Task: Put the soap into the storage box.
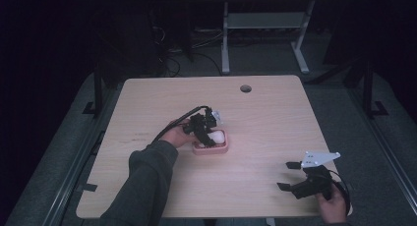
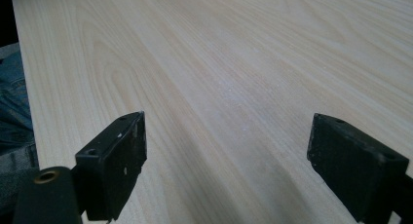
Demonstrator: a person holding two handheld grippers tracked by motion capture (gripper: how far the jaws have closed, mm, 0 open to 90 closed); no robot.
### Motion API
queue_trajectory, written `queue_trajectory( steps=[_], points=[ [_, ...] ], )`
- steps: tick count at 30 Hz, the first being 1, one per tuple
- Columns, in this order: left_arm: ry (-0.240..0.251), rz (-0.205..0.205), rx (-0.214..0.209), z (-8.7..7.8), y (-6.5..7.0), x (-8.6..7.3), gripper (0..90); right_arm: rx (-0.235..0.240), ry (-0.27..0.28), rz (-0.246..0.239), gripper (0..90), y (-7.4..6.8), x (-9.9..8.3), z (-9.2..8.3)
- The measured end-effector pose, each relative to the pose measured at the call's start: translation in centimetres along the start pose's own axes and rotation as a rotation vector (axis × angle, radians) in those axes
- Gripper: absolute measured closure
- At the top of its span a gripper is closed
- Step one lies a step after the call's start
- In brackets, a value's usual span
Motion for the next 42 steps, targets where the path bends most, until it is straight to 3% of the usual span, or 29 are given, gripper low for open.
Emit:
queue_trajectory(
  steps=[16, 42],
  points=[
    [0.038, -0.005, 0.041, -2.0, 0.4, 0.2, 36.1, -0.003, -0.005, 0.003, 14.2, -0.1, 0.0, 0.1],
    [0.074, -0.031, 0.077, -4.8, 1.5, -1.8, 29.9, -0.016, -0.010, 0.005, 14.2, 0.1, 0.1, 0.3]
  ],
)
Point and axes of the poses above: each handheld gripper's, and its own axes: z roughly forward along the jaws, x roughly out of its top, y roughly to its right, the point moved 10 cm from there along z, roughly forward along the jaws, and after that the axes turned 2 degrees about y, right-handed, at the moved point
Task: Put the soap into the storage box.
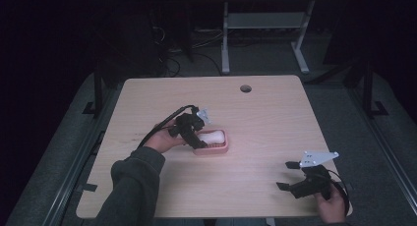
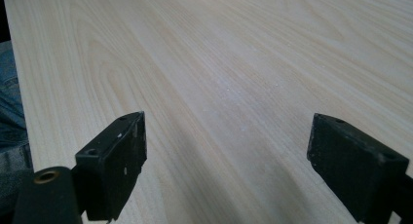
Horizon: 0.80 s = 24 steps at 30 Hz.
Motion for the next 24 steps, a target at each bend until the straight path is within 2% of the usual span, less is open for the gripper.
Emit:
queue_trajectory(
  steps=[2, 7, 11, 12, 13, 16, 24],
  points=[
    [0.004, -0.002, 0.011, -0.2, 0.0, -0.1, 29.7, 0.001, -0.005, 0.004, 14.2, 0.0, 0.0, 0.0],
    [0.024, -0.008, 0.009, -0.7, 0.6, -0.4, 29.6, -0.003, -0.009, 0.008, 14.2, 0.1, -0.1, 0.1],
    [0.024, -0.003, 0.006, -0.8, 1.1, -0.7, 29.2, -0.007, -0.009, 0.012, 14.2, 0.2, -0.2, 0.1],
    [0.021, 0.012, 0.011, -0.9, 1.1, -0.7, 29.3, -0.007, -0.011, 0.014, 14.2, 0.2, -0.2, 0.1],
    [0.026, 0.001, 0.008, -0.8, 1.3, -0.7, 30.0, -0.006, -0.013, 0.015, 14.2, 0.2, -0.2, 0.1],
    [0.022, 0.013, 0.011, -1.0, 1.4, -0.9, 29.9, -0.008, -0.016, 0.013, 14.2, 0.2, -0.2, 0.1],
    [0.031, -0.004, 0.008, -1.6, 1.8, -1.7, 29.3, -0.013, -0.019, 0.025, 14.2, 0.5, -0.5, 0.0]
  ],
)
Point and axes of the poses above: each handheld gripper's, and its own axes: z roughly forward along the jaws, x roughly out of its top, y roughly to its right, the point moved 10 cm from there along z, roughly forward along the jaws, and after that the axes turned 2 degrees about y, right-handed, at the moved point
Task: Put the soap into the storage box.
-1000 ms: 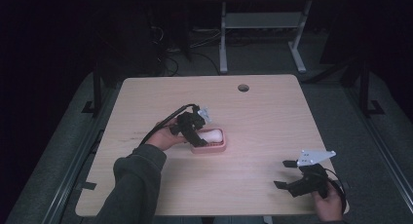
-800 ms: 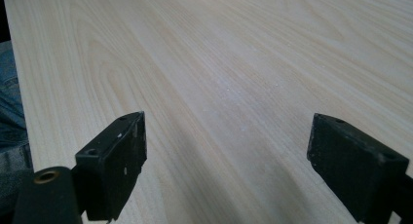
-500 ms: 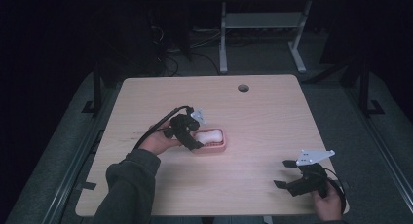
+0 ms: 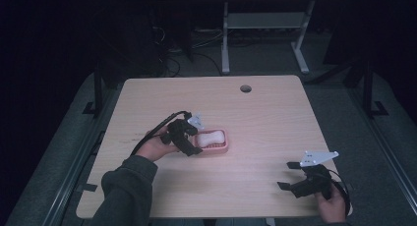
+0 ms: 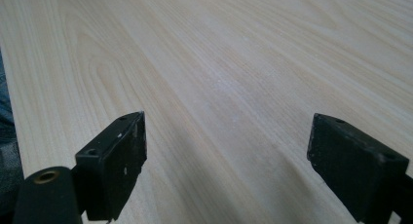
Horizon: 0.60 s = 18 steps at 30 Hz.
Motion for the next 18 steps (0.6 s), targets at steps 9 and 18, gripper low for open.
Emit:
queue_trajectory(
  steps=[9, 18],
  points=[
    [0.005, 0.009, 0.005, -0.4, 0.7, -0.8, 28.0, -0.003, -0.009, 0.002, 14.1, 0.0, -0.1, 0.1],
    [0.008, 0.015, 0.007, -0.4, 1.5, -1.9, 27.9, -0.005, -0.012, -0.001, 14.2, 0.0, -0.1, 0.1]
  ],
)
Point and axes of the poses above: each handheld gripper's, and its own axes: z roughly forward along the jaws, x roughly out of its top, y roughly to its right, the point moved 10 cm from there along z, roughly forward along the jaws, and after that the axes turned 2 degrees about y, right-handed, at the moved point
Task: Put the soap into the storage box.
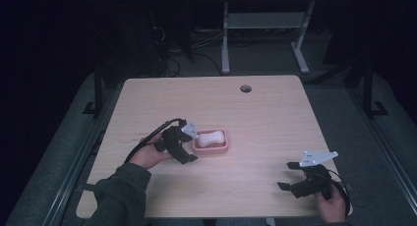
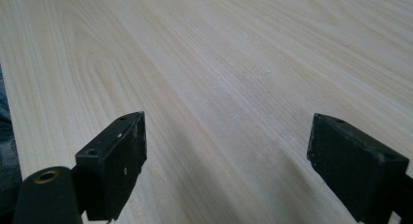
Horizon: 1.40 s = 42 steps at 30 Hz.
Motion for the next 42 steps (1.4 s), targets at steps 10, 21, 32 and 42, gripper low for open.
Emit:
queue_trajectory(
  steps=[10, 21, 32, 42],
  points=[
    [0.018, -0.005, 0.003, -0.5, 1.0, -1.1, 26.6, 0.001, -0.006, -0.001, 14.2, -0.1, 0.0, 0.1],
    [0.027, -0.025, 0.012, -0.7, 1.7, -3.2, 26.6, -0.003, -0.005, 0.001, 14.2, 0.0, 0.0, 0.1],
    [0.024, -0.037, 0.019, -1.0, 2.3, -5.0, 25.9, -0.005, -0.008, 0.003, 14.2, 0.0, -0.1, 0.1],
    [0.022, -0.042, 0.029, -1.2, 3.0, -6.2, 25.8, -0.007, -0.011, 0.007, 14.2, -0.1, -0.1, 0.0]
  ],
)
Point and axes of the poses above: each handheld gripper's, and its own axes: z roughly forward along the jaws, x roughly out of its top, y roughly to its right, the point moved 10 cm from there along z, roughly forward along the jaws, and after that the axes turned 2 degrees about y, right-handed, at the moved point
